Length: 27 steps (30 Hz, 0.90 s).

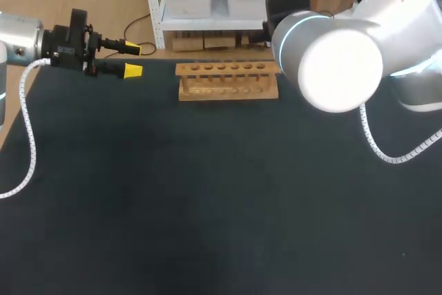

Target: Grasp the test tube, adjust it, and insert it.

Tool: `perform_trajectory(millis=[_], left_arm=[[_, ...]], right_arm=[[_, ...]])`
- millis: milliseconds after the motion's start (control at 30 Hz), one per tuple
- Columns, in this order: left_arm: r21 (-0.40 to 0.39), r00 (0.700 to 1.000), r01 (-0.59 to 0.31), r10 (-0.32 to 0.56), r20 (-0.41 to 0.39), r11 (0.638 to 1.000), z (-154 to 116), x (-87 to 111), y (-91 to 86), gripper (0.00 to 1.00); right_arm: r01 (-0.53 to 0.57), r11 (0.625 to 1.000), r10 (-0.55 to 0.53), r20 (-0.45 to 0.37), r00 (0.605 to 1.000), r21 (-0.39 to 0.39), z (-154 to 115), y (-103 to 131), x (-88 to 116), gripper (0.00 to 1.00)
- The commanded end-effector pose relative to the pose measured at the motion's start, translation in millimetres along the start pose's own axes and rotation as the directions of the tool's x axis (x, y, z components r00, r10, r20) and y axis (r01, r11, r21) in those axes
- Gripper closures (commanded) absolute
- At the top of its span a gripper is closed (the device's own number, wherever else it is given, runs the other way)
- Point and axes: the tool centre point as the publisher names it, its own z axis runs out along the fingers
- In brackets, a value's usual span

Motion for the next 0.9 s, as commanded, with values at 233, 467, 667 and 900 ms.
perform_trajectory(millis=[233,467,667,900], left_arm=[[0.0,1.0,-0.002,0.002,0.001,1.0,0,0.8,0.2,0.0],[0.0,1.0,-0.002,0.002,0.001,1.0,0,0.8,0.2,0.0],[0.0,1.0,-0.002,0.002,0.001,1.0,0,0.8,0.2,0.0],[0.0,1.0,-0.002,0.002,0.001,1.0,0,0.8,0.2,0.0]], right_arm=[[-0.001,1.0,-0.001,0.076,0.997,0.028,5,4,3,1.0],[-0.02,1.0,0.018,0.136,0.991,0.015,13,12,-9,1.0],[-0.026,1.0,0.026,0.187,0.982,-0.004,25,18,-13,1.0],[-0.058,0.998,0.061,0.266,0.962,-0.019,40,22,-19,1.0]])
